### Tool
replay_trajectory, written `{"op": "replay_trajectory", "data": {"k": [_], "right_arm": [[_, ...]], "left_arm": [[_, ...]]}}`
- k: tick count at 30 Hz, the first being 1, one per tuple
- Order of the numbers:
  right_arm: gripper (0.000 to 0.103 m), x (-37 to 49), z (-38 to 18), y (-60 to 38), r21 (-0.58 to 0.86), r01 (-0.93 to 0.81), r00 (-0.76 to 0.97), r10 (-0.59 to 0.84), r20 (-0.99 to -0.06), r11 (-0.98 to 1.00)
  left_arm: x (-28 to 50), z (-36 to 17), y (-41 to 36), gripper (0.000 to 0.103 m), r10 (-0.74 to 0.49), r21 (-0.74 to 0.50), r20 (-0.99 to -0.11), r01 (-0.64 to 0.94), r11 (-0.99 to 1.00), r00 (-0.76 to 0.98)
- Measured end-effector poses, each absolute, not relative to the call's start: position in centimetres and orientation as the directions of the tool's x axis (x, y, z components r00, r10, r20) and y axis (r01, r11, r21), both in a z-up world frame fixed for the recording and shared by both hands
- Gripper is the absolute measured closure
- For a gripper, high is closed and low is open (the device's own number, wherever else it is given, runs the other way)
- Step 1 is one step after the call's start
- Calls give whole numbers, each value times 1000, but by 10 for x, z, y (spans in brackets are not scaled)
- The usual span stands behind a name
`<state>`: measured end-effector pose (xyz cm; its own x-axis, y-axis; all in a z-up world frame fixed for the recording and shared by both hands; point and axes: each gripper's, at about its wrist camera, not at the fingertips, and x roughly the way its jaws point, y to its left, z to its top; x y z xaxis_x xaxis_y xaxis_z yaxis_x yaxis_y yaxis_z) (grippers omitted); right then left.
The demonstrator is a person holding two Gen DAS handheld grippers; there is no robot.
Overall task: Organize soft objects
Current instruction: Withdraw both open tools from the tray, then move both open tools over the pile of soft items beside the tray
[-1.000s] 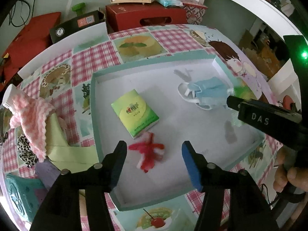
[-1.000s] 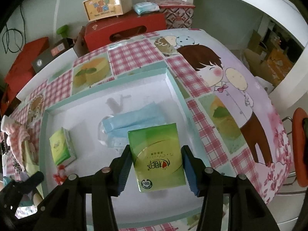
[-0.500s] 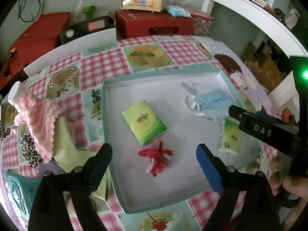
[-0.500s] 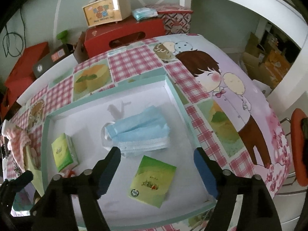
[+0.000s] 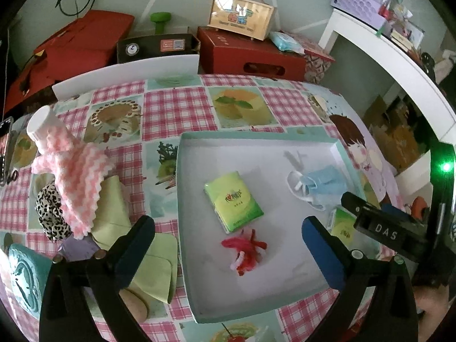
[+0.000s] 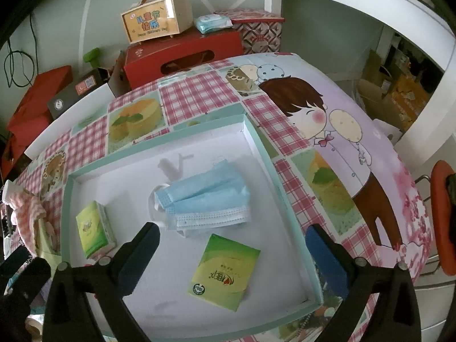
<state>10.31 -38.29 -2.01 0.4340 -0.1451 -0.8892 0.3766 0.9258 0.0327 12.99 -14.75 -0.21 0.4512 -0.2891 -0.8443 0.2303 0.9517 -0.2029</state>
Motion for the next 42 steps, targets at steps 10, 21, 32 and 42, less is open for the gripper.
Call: {"op": "replay_trajectory", "data": {"k": [10,21,32,42], "right_arm": [[0,104,-20,-380,20,372,441,-158,-884,928],[0,107,-19,-364,21,334,461,-144,-875,942],[0,118,-9,-315,44,215,531,-79,-844,976],[0,134,0,-270,68,126,554,-14,-832,990]], "left_arm": [[132,5,-136,0,-287,-207,-818,211,955,498],[137,19,-114,0,-289,-224,-786,184,957,546],[150,43,-55,0,-200,-195,-743,79,978,639],[161,48,32,0,-8,-71,-744,-67,995,668]]}}
